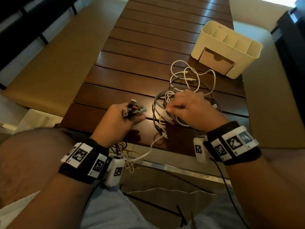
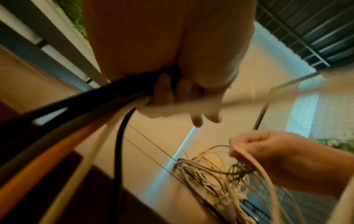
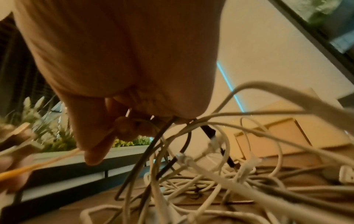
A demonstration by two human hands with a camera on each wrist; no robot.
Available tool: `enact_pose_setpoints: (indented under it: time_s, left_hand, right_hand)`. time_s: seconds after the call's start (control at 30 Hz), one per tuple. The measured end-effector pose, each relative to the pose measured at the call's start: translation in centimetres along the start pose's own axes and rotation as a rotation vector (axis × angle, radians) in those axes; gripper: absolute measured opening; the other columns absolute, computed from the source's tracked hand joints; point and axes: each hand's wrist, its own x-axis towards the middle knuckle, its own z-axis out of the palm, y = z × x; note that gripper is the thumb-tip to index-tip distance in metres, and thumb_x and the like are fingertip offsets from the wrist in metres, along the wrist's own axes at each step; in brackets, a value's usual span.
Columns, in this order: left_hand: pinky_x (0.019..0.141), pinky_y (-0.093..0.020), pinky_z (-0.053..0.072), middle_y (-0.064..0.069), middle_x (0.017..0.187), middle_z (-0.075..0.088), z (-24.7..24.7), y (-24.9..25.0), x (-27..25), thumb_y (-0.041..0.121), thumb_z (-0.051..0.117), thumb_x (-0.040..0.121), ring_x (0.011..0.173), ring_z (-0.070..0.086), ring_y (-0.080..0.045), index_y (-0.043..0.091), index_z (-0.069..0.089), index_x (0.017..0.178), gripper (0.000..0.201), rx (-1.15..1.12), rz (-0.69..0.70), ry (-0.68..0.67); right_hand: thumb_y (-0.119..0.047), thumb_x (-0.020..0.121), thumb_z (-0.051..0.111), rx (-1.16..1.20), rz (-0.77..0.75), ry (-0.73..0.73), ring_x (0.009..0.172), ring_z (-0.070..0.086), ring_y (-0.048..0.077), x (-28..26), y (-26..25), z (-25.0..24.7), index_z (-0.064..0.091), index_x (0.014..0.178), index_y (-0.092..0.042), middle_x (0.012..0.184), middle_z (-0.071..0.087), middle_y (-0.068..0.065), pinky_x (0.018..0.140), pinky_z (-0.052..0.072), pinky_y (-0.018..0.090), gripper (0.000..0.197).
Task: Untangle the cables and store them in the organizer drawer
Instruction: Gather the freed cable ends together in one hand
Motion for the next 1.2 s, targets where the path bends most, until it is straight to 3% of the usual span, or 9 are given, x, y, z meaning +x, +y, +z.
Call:
enact_pose_setpoints:
  time_s: [0.13,0.23,0.33,0.4,0.6,0.8,1.03,1.1,1.2]
  left_hand:
    - [0.068,-0.008,0.044,0.012,0.088,0.069,-0.2,0.6,-0.2,0.020,0.072,0.089,0.082,0.063,0.009,0.033,0.066,0.090,0.014,-0.092,0.044,0.075]
    - [0.067,-0.010,0.047,0.006,0.081,0.071,1.2,1.2,-0.3,0.018,0.072,0.089,0.077,0.066,-0.001,0.022,0.070,0.088,0.005,-0.110,0.115,-0.014]
    - [0.067,-0.026,0.052,-0.004,0.081,0.071,1.8,1.0,0.0,0.016,0.070,0.091,0.075,0.067,-0.016,0.010,0.072,0.088,0.007,-0.133,0.125,-0.069]
    - [0.064,-0.033,0.049,-0.008,0.076,0.068,1.5,0.7,0.1,0.018,0.070,0.091,0.069,0.063,-0.022,0.006,0.070,0.084,0.014,-0.137,0.148,-0.067]
    - [0.051,-0.027,0.034,0.005,0.059,0.054,-1.6,0.2,-0.1,0.020,0.077,0.082,0.054,0.043,-0.018,0.024,0.071,0.069,0.014,-0.518,0.028,0.117]
    - [0.044,-0.024,0.022,-0.002,0.054,0.038,-2.2,-0.4,0.3,0.016,0.071,0.080,0.045,0.027,-0.013,0.009,0.063,0.077,0.011,-0.696,0.008,0.154]
    - [0.046,-0.026,0.023,-0.002,0.053,0.035,-1.7,-0.9,0.3,0.020,0.073,0.080,0.045,0.028,-0.014,0.010,0.064,0.074,0.014,-0.609,-0.030,0.100]
    - [0.045,-0.026,0.024,0.000,0.051,0.035,-1.4,-0.5,0.2,0.018,0.071,0.080,0.043,0.028,-0.014,0.010,0.063,0.073,0.014,-0.606,-0.037,0.072]
    - [0.046,-0.027,0.027,-0.004,0.054,0.038,-1.1,-0.4,0.1,0.018,0.074,0.081,0.046,0.031,-0.015,0.010,0.066,0.071,0.015,-0.596,-0.032,0.009]
  right_hand:
    - [-0.039,0.097,0.056,-0.171,-0.111,-0.001,0.103,0.041,0.010,-0.2,-0.8,0.9,0.073,0.109,-0.035,0.090,0.049,-0.022,0.082,0.016,0.031,0.021]
    - [-0.036,0.096,0.058,-0.038,-0.190,0.099,0.095,0.041,0.009,-0.1,-1.8,1.9,0.075,0.102,-0.025,0.090,0.049,-0.018,0.088,0.021,0.020,0.021]
    - [-0.051,0.092,0.041,-0.036,-0.144,0.118,0.092,0.039,0.005,0.0,-1.9,2.7,0.072,0.096,-0.029,0.086,0.044,-0.024,0.087,0.036,0.042,0.038]
    - [-0.055,0.091,0.036,-0.056,-0.142,0.111,0.092,0.042,0.005,0.0,-1.8,2.9,0.070,0.097,-0.032,0.088,0.045,-0.025,0.086,0.038,0.046,0.042]
    - [-0.048,0.101,0.039,-0.218,0.096,0.032,0.118,0.046,0.011,0.1,0.9,1.0,0.062,0.110,-0.033,0.108,0.051,-0.018,0.100,0.021,0.039,0.028]
    - [-0.036,0.100,0.047,-0.241,0.226,0.155,0.117,0.045,0.013,0.5,2.4,0.4,0.061,0.106,-0.032,0.115,0.053,-0.012,0.099,0.020,0.039,0.016]
    - [-0.027,0.090,0.068,-0.054,0.018,0.193,0.118,0.048,0.007,-0.4,-0.1,0.0,0.060,0.118,-0.030,0.125,0.053,-0.014,0.104,0.026,0.036,0.029]
    - [-0.024,0.092,0.064,0.084,-0.090,0.254,0.111,0.049,0.000,-0.3,-1.8,0.4,0.060,0.119,-0.024,0.120,0.053,-0.013,0.104,0.035,0.025,0.028]
    - [-0.024,0.097,0.058,0.208,-0.120,0.270,0.113,0.045,-0.006,-0.1,-3.7,1.3,0.056,0.130,-0.019,0.122,0.050,-0.013,0.095,0.034,0.005,0.033]
